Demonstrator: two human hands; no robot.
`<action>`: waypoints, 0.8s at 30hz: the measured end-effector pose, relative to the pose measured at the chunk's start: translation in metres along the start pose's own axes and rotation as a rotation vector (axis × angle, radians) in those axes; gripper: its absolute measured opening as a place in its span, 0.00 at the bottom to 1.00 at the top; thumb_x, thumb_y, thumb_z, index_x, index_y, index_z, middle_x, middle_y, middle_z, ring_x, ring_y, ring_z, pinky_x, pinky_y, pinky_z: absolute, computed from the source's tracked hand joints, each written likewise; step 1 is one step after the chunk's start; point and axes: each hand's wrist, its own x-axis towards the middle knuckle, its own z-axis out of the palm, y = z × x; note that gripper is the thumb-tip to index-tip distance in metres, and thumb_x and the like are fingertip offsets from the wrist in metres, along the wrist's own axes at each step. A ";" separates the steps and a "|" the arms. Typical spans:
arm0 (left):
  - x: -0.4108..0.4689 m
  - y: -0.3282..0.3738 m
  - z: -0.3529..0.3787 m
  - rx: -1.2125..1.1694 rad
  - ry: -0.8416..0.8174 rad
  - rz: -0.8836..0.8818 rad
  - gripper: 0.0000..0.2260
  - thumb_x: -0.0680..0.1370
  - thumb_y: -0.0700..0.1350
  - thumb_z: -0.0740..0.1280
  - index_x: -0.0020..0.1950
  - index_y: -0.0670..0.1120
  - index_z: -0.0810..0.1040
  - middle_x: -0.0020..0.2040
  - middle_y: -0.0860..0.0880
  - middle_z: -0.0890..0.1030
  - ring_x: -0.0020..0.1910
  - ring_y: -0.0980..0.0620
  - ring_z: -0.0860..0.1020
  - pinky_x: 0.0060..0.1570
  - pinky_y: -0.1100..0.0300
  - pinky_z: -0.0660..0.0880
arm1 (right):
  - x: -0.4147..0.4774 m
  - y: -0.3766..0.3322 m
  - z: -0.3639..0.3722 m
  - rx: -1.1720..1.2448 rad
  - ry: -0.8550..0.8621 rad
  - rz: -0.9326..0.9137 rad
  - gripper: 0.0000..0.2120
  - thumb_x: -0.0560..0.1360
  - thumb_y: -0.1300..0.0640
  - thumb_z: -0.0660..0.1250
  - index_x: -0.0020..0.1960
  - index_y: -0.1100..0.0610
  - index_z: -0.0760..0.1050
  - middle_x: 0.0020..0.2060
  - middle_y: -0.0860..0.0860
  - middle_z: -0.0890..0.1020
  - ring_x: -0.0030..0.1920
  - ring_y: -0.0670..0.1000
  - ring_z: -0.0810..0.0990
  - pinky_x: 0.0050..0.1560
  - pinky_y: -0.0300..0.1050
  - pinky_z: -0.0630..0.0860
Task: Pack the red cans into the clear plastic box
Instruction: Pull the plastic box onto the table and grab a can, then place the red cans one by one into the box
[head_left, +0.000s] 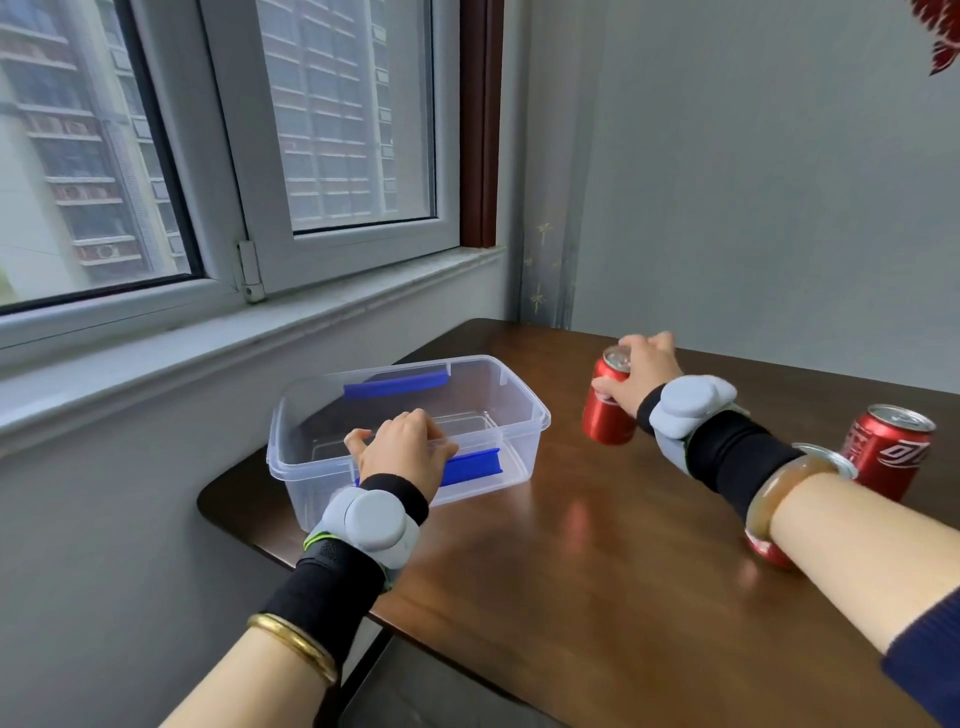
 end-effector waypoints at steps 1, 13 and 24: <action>-0.002 0.005 0.002 -0.008 -0.004 0.006 0.07 0.76 0.52 0.63 0.42 0.50 0.71 0.46 0.52 0.78 0.52 0.49 0.77 0.66 0.48 0.57 | 0.001 -0.004 -0.009 0.015 0.034 -0.023 0.27 0.70 0.55 0.72 0.66 0.61 0.69 0.64 0.59 0.65 0.56 0.63 0.77 0.62 0.48 0.71; -0.037 0.086 0.031 -0.063 -0.114 0.200 0.05 0.77 0.47 0.62 0.43 0.49 0.76 0.50 0.49 0.83 0.52 0.46 0.78 0.62 0.51 0.60 | -0.018 -0.050 -0.032 0.120 -0.014 -0.224 0.28 0.68 0.49 0.73 0.64 0.56 0.70 0.63 0.57 0.67 0.59 0.57 0.75 0.62 0.45 0.69; -0.026 0.025 -0.006 -0.368 0.271 0.101 0.13 0.74 0.36 0.62 0.55 0.44 0.81 0.58 0.42 0.81 0.59 0.40 0.74 0.59 0.52 0.69 | -0.041 -0.062 -0.001 0.146 -0.188 -0.229 0.26 0.67 0.47 0.73 0.62 0.53 0.71 0.58 0.52 0.79 0.49 0.50 0.75 0.48 0.40 0.70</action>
